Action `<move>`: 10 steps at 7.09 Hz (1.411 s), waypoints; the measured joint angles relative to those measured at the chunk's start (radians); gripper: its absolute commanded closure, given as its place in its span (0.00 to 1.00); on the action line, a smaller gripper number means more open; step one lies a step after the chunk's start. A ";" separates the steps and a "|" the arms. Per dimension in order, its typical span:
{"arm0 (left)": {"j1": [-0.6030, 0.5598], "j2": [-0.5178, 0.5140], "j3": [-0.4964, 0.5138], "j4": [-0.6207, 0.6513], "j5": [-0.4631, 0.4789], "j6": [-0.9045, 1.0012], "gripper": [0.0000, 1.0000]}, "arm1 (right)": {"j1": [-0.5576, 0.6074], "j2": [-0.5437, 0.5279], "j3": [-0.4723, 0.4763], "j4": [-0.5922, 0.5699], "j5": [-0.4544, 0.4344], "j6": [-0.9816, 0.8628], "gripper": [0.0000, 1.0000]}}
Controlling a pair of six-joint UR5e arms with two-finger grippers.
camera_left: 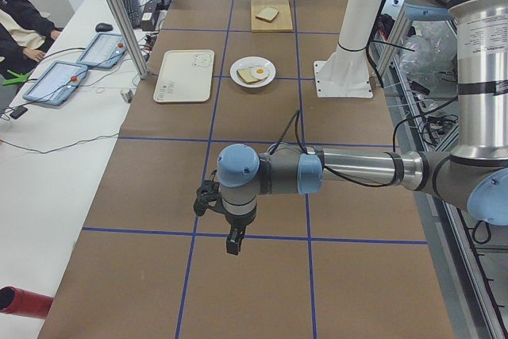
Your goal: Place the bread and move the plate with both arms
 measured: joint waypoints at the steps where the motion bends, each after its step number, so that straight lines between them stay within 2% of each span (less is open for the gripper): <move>1: 0.000 0.000 -0.003 0.000 0.000 0.000 0.01 | 0.000 0.000 -0.001 0.000 0.000 0.002 0.00; 3: 0.000 -0.002 -0.020 -0.005 0.000 -0.002 0.01 | 0.000 0.006 -0.001 0.003 -0.002 0.005 0.00; 4: -0.001 -0.006 -0.027 -0.030 0.003 -0.006 0.01 | 0.000 0.010 -0.003 0.040 -0.001 0.006 0.00; 6: -0.001 -0.010 -0.033 -0.161 0.003 -0.010 0.01 | -0.001 0.010 -0.021 0.263 0.005 0.020 0.00; 8: 0.001 -0.027 -0.023 -0.398 0.003 -0.020 0.01 | -0.030 0.012 -0.029 0.443 0.037 0.057 0.00; 10: 0.004 -0.042 -0.004 -0.532 -0.020 -0.055 0.01 | -0.095 0.013 -0.031 0.596 0.131 0.112 0.00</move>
